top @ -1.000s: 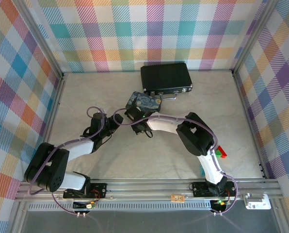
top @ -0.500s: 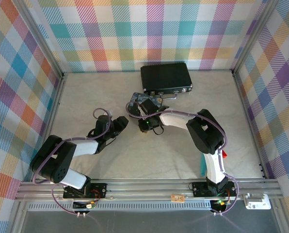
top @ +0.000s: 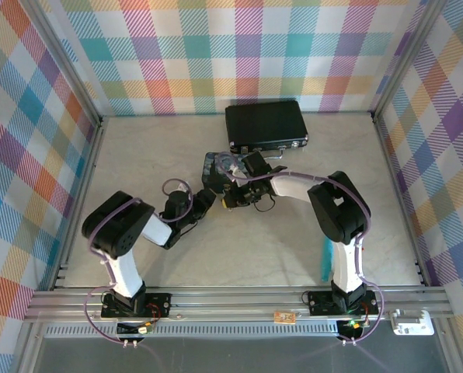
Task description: Unlock a padlock with a key
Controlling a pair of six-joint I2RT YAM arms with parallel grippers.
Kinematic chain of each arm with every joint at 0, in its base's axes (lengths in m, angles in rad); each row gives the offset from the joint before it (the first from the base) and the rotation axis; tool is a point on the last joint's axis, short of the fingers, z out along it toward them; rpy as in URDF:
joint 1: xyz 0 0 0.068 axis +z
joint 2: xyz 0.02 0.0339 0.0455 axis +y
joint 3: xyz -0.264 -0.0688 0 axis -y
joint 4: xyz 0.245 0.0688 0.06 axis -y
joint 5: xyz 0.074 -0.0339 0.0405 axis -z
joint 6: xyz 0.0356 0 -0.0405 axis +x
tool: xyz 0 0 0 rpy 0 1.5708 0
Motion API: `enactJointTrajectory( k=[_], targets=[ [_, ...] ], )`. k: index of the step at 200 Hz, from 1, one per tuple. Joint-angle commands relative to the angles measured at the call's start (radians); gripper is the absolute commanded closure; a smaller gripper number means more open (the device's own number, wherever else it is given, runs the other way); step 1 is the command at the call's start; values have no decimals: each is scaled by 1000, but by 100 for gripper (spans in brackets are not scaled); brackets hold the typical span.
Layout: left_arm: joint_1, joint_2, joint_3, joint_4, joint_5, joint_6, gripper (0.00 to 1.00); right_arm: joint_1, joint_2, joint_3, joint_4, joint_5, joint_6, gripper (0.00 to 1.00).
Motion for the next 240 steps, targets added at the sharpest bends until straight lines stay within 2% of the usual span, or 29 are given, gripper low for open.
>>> enactJointTrajectory(
  k=[1,40,97,132,149,168,189,219,240],
  targets=[
    [-20,52,-8,200,23,-88,58,-6,2,-22,48,-144,-56,100],
    [-41,-8,-37,178,-4,-47,59,-10,2,-74,67,-135,-80,100],
    [-92,12,2,128,13,-28,60,-10,7,-105,100,-135,-73,100],
    [-100,42,29,134,30,-28,65,-10,2,-107,100,-140,-76,100],
    [-99,54,47,135,40,-24,73,-10,6,-107,100,-145,-74,100],
    [-100,69,58,145,45,-25,76,-10,10,-105,100,-151,-72,100],
    [-101,77,60,176,60,-32,75,-9,14,-101,91,-138,-78,100],
    [-101,47,63,180,79,-20,66,-9,21,-88,57,-111,-104,100],
    [-100,37,67,188,84,-21,65,-10,19,-80,28,-88,-138,100]
  ],
)
